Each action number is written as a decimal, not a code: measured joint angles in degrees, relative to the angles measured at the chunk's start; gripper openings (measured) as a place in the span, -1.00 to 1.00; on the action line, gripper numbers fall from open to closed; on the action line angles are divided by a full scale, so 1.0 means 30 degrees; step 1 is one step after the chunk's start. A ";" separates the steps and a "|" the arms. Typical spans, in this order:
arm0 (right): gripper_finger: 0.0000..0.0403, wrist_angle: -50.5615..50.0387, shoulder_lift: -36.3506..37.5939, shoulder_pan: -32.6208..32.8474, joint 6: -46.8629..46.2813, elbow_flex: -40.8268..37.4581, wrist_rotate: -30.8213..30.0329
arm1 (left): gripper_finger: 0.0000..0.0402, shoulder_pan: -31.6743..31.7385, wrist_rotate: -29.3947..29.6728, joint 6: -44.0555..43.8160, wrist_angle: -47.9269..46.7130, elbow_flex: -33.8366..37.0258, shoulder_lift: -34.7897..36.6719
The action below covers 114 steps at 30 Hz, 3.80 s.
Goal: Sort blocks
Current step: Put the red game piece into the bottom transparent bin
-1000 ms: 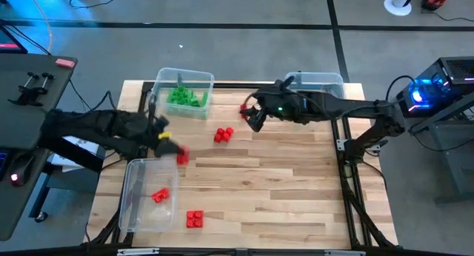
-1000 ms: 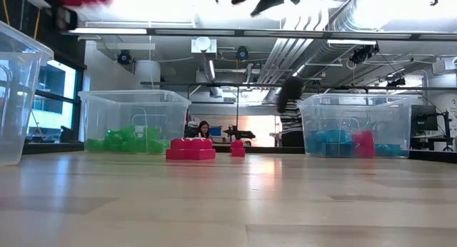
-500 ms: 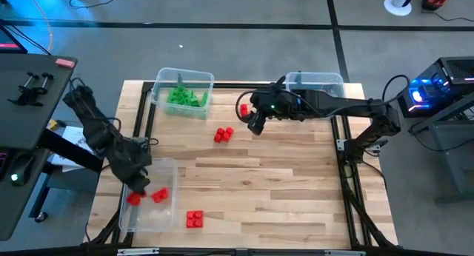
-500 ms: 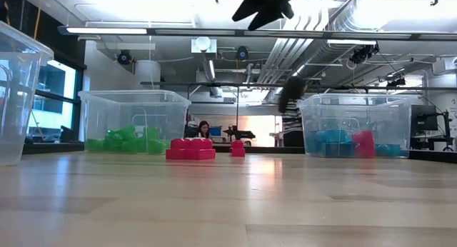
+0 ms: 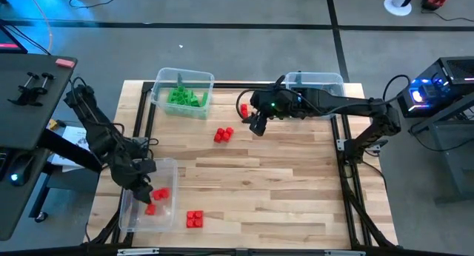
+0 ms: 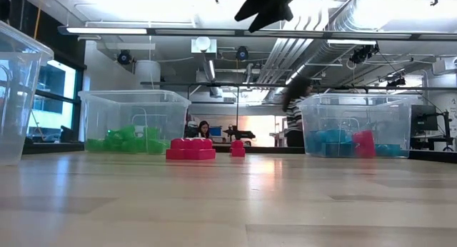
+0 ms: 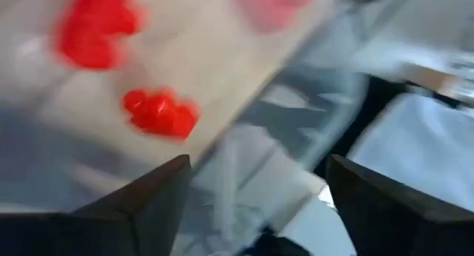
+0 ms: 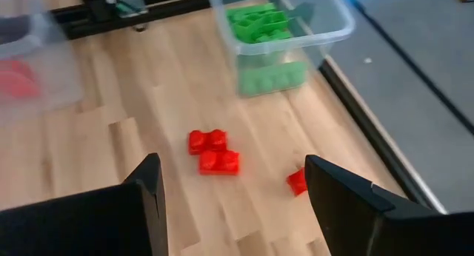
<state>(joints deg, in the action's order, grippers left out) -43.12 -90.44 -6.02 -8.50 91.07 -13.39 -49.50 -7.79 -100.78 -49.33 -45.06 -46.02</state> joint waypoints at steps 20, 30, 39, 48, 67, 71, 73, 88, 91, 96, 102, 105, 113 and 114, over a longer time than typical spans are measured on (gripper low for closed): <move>0.00 0.0831 -0.0034 0.1083 -0.0568 -0.0007 0.5592 | 0.62 1.2243 0.2319 1.3259 0.8312 -0.0015 -0.3183; 0.00 0.0731 -0.0034 0.1063 -0.1373 -0.0007 0.5372 | 0.62 1.7349 0.2474 1.5241 0.9082 -0.1144 -1.1842; 0.00 0.0702 -0.0034 0.1005 -0.1367 -0.0007 0.4554 | 0.62 1.8437 0.8094 1.8056 0.6063 -0.4547 -1.5391; 0.00 0.0414 -0.0034 0.1005 -0.1507 -0.0007 0.4497 | 0.62 1.8638 0.8071 1.7676 0.5744 -0.4991 -1.7363; 0.00 -0.0349 -0.0041 0.1005 -0.1309 -0.0015 0.4016 | 0.62 1.9046 0.8318 1.6902 0.6253 -0.4976 -1.9388; 0.00 -0.0354 -0.0041 0.1005 -0.1309 -0.0015 0.4016 | 0.61 1.9046 0.8700 1.6885 0.5488 -0.4962 -1.9424; 0.00 -0.0355 -0.0041 0.1005 -0.1309 -0.0015 0.4016 | 0.58 1.9046 0.8924 1.6834 0.5426 -0.4969 -1.9422; 0.00 -0.0502 -0.0048 0.1005 -0.1345 -0.0015 0.4016 | -0.42 1.8982 0.8072 1.7328 0.6518 -0.4962 -1.9998; 0.00 -0.0624 -0.0048 0.1005 -0.1353 -0.0015 0.4023 | -0.50 1.8980 0.7569 1.7869 0.6417 -0.4962 -1.9875; 0.00 -0.0646 -0.0050 0.1005 -0.1253 -0.0015 0.4018 | -0.50 1.8907 0.5212 2.0183 0.5230 -0.4881 -1.8294; 0.00 -0.0556 -0.0052 0.0999 -0.1007 -0.0015 0.4016 | -0.50 1.7915 0.4423 2.3677 0.1110 -0.4889 -1.3373; 0.00 -0.0551 -0.0048 0.1005 -0.0697 -0.0015 0.3864 | -0.50 1.6875 0.4417 2.3538 -0.1327 -0.4896 -1.0132; 0.00 -0.0071 -0.0051 0.0755 -0.0005 -0.0015 0.2960 | -0.52 1.2014 0.3231 1.7545 -0.3964 -0.4909 -0.2940; 0.00 0.0011 -0.0048 0.0708 -0.0005 -0.0015 0.2964 | -0.52 1.1184 0.2776 1.6808 -0.3878 -0.4918 -0.2312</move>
<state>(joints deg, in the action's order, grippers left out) -43.09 -90.59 -3.90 -8.51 91.02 -4.50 -15.95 0.54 -50.35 -60.97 -59.81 -52.96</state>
